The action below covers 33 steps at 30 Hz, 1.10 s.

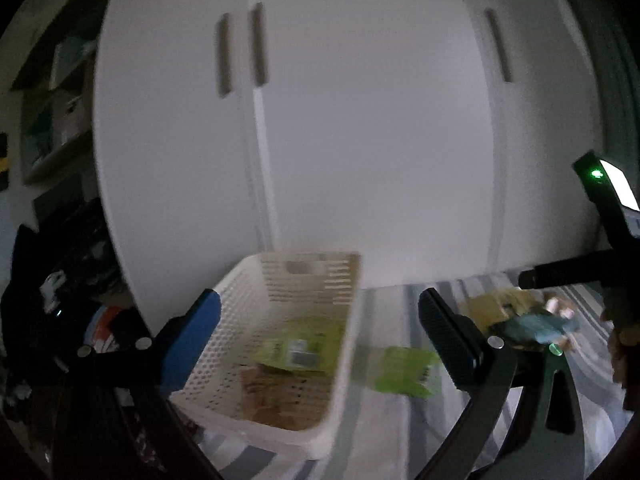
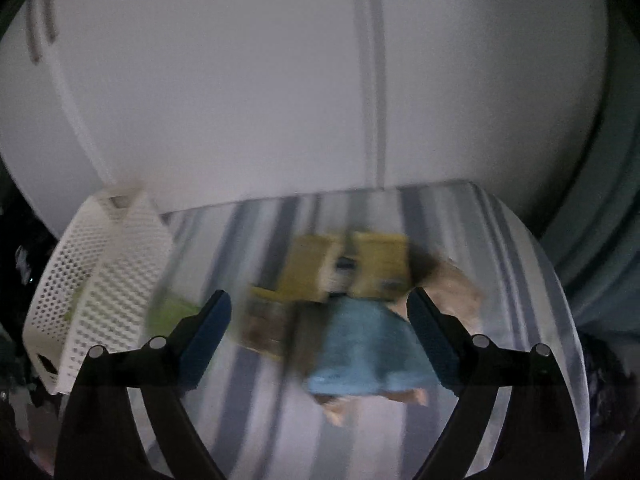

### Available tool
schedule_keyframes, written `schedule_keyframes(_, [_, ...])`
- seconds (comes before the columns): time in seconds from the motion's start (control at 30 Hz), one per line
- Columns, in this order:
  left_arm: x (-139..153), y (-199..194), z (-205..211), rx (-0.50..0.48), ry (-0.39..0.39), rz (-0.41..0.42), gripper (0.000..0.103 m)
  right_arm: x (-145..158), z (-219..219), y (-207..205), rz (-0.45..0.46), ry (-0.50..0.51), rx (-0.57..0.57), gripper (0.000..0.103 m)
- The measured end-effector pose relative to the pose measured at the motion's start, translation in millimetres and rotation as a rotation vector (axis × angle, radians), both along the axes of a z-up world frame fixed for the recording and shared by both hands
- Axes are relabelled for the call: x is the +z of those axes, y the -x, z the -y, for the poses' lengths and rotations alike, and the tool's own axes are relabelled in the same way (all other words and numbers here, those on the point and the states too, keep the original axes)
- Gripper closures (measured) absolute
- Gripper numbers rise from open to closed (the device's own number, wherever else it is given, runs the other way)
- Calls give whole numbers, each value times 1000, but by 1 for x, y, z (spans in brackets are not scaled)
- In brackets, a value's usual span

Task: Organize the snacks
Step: 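Grasp the light blue pack on the table with the right tool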

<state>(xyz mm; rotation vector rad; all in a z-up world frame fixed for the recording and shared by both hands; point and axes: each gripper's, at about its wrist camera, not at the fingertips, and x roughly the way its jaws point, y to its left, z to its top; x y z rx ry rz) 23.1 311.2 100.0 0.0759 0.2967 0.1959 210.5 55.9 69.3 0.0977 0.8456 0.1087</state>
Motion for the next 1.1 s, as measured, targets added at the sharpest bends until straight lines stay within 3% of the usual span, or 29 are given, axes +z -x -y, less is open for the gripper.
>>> schedule_keyframes(0.17, [-5, 0, 30, -144, -39, -26, 3, -20, 23, -6, -69, 16, -30, 7])
schedule_keyframes(0.3, [-14, -5, 51, -304, -26, -119, 3, -41, 25, -19, -140, 19, -34, 7])
schedule_keyframes(0.43, [-23, -7, 62, -366, -12, -174, 3, -59, 25, -32, -189, 40, -49, 7])
schedule_keyframes(0.9, [-40, -27, 47, -369, 78, -272, 3, -89, 6, -65, -255, 128, -16, 5])
schedule_keyframes(0.97, [-42, -29, 47, -374, 81, -281, 3, -90, 3, -65, -255, 146, -8, 10])
schedule_keyframes(1.07, [-46, -30, 50, -380, 70, -295, 3, -90, 5, -62, -251, 161, -2, 34])
schedule_keyframes(1.1, [-48, -31, 51, -382, 63, -301, 3, -90, 7, -61, -253, 151, 2, 35])
